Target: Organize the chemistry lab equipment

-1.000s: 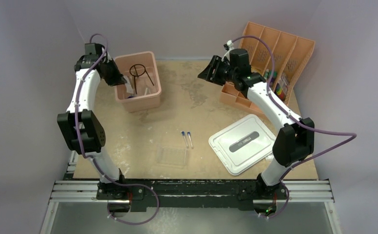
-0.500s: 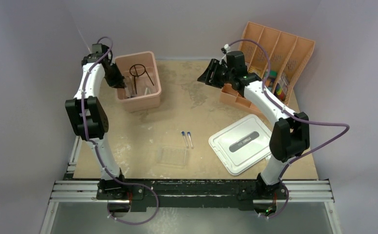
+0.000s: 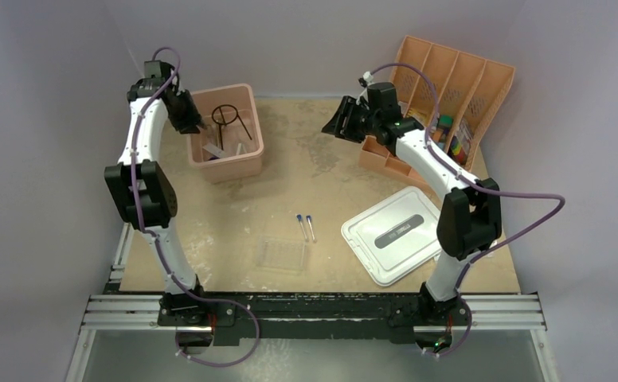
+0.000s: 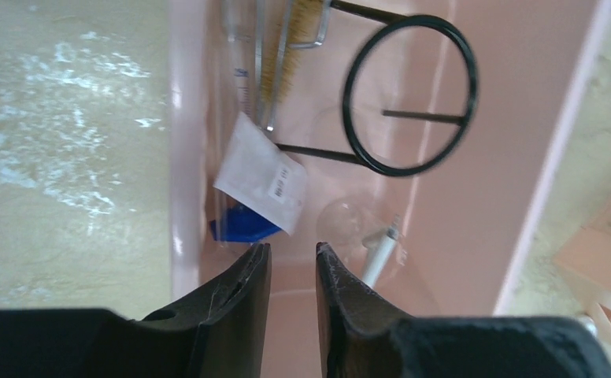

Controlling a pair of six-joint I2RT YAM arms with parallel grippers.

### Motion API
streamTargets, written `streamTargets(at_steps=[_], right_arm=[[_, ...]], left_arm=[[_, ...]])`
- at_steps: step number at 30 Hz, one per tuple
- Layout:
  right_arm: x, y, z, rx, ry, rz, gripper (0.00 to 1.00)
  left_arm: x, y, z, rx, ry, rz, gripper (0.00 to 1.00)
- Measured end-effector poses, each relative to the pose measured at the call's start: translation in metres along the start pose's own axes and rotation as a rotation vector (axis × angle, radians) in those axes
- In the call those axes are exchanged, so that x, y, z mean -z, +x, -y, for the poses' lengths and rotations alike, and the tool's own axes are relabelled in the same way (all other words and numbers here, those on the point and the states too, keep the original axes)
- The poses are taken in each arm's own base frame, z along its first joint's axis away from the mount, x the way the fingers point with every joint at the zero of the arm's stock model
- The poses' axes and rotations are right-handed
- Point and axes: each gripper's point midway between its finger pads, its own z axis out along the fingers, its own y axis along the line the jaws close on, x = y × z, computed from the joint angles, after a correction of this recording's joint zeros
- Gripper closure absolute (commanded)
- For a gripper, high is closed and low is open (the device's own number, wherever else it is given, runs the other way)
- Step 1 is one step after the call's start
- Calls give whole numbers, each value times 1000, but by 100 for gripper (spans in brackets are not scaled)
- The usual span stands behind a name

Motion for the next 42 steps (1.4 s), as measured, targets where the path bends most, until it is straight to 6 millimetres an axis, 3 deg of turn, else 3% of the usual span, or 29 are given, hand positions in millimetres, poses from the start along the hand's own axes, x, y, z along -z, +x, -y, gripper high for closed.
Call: streamTargets(at_steps=[6, 10, 13, 15, 18, 24, 31, 36, 42], right_arm=[[-2, -2, 8, 57, 28, 13, 44], [-2, -1, 15, 104, 54, 12, 43], [-2, 5, 21, 143, 87, -3, 42], [-2, 10, 25, 168, 106, -18, 41], [-4, 21, 30, 194, 125, -43, 40], [-6, 52, 42, 242, 206, -110, 42], [-9, 95, 30, 332, 256, -174, 42], [-10, 124, 26, 368, 274, -226, 43], [-17, 169, 41, 414, 354, -316, 47]], left_arm=[[33, 7, 34, -33, 164, 38, 65], [70, 21, 79, -118, 312, 93, 60], [92, 45, 124, -220, 423, 114, 59], [104, 71, 156, -291, 510, 107, 58], [113, 104, 181, -348, 610, 96, 57], [117, 117, 175, -299, 651, 158, 56], [135, 122, 166, -255, 646, 259, 55], [139, 132, 148, -218, 611, 292, 54], [137, 152, 126, -185, 574, 293, 50]])
